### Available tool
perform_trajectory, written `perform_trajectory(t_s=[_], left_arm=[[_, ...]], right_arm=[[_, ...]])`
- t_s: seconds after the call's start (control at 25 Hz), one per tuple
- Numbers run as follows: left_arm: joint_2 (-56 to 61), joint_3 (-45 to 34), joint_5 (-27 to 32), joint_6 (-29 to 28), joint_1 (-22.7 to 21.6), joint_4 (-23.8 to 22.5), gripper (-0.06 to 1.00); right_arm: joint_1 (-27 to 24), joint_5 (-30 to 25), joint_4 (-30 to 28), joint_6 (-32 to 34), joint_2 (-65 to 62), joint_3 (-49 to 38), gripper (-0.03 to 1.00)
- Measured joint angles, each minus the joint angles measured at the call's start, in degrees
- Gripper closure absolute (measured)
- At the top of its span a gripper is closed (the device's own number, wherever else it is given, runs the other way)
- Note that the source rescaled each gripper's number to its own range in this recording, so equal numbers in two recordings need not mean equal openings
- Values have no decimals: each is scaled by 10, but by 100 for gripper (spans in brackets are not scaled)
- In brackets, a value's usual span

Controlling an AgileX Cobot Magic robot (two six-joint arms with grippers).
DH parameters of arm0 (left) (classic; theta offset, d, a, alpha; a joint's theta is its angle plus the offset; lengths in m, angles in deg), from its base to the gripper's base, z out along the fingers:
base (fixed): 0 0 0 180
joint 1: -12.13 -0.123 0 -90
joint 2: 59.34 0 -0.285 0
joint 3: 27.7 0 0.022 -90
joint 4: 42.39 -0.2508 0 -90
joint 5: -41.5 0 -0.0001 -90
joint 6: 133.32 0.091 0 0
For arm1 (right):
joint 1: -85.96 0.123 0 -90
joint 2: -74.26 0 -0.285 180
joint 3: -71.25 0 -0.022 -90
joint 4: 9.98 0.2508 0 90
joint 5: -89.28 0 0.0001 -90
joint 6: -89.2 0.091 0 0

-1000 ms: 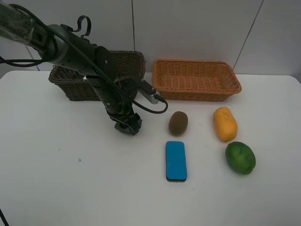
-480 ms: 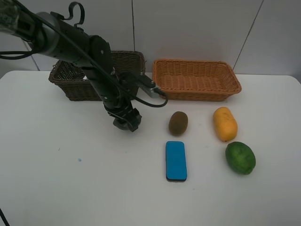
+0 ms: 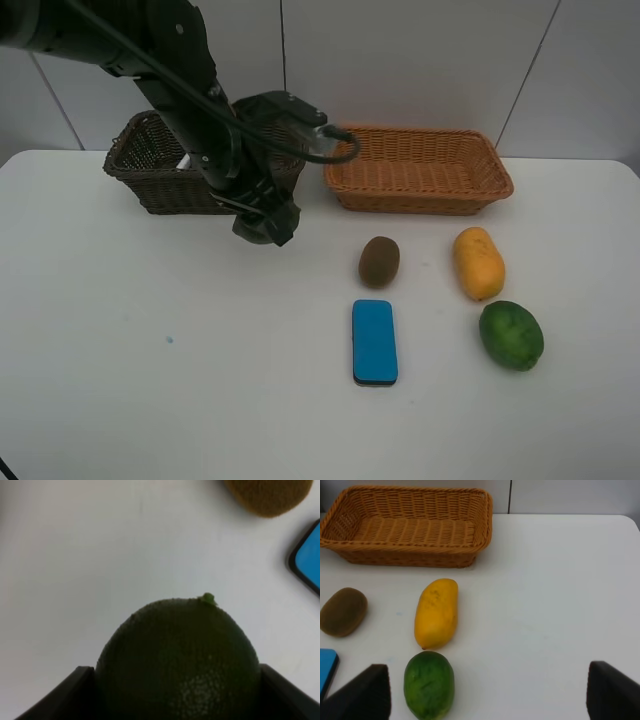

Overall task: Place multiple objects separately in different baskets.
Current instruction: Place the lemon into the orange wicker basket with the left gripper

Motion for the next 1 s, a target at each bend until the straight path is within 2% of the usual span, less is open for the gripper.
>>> perform_trajectory(t_s=[0.36,0.56,0.76,1.0], left_arm=[[0,76,-5,0,1,67,25],[-26,144,-31,1,35,73,25],[-94,226,-96,-1,75,78,25],[-183,284,-220,-29,81,81,25]], right_arm=[[0,0,0,0,0,0,-3],[0,0,0,0,0,0,-3],[0,0,0,0,0,0,-3],[0,0,0,0,0,0,-3]])
